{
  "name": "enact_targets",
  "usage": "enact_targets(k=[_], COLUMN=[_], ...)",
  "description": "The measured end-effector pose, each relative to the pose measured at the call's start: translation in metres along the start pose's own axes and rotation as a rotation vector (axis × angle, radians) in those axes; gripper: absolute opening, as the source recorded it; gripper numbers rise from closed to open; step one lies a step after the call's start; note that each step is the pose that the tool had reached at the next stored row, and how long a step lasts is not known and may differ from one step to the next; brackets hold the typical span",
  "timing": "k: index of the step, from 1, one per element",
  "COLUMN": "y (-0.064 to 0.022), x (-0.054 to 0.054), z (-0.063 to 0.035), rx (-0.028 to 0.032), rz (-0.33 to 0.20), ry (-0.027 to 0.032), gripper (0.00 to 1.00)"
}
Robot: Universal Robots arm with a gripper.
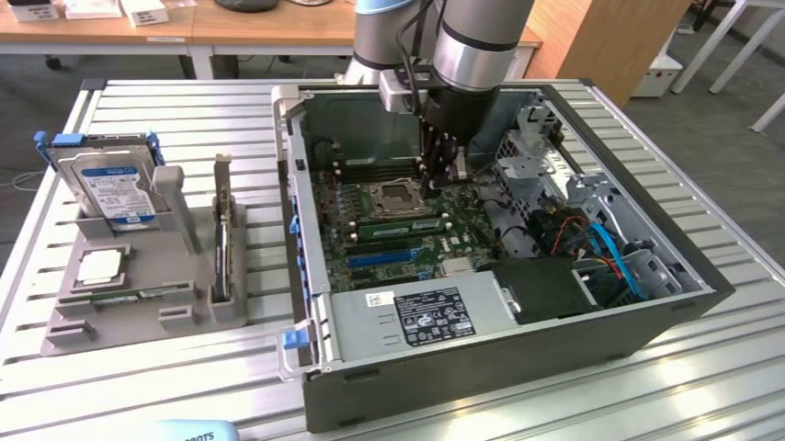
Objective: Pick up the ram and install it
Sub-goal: 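Press down the ram until it locks into place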
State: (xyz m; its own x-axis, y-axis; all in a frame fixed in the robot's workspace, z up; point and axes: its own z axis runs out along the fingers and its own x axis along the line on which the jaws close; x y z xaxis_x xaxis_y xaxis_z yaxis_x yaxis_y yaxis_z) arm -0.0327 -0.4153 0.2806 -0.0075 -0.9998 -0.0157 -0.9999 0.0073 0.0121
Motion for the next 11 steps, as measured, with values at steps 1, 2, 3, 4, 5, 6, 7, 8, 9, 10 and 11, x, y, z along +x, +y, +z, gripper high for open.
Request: enact_targets(k=[1, 2, 3, 4, 5, 6, 7, 8, 9, 10, 11], y=[0.0, 0.0, -0.0004, -0.0009, -0.0018, -0.003, -0.0044, -0.006, -0.0076, -0.0093, -0.0113], x=[0.0, 0.0, 0.0, 0.0, 0.0, 0.0, 0.0, 0.0, 0.0, 0.0, 0.0], z=[0.0, 0.0, 0.0, 0.0, 0.0, -0.0001, -0.0001, -0.0001, -0.0001, -0.0001, -0.0001], rx=[0.0, 0.0, 0.0, -0.0001, 0.0, -0.0001, -0.0001, 0.0, 0.0, 0.0, 0.0], rz=[0.0, 0.0, 0.0, 0.0, 0.0, 0.0, 0.0, 0.0, 0.0, 0.0, 0.0], ry=[0.0, 0.0, 0.0, 0.0001, 0.0001, 0.0001, 0.0001, 0.0, 0.0001, 0.0001, 0.0], gripper=[0.1, 0.1, 0.1, 0.1, 0.1, 0.1, 0.1, 0.1, 0.1, 0.1, 0.1])
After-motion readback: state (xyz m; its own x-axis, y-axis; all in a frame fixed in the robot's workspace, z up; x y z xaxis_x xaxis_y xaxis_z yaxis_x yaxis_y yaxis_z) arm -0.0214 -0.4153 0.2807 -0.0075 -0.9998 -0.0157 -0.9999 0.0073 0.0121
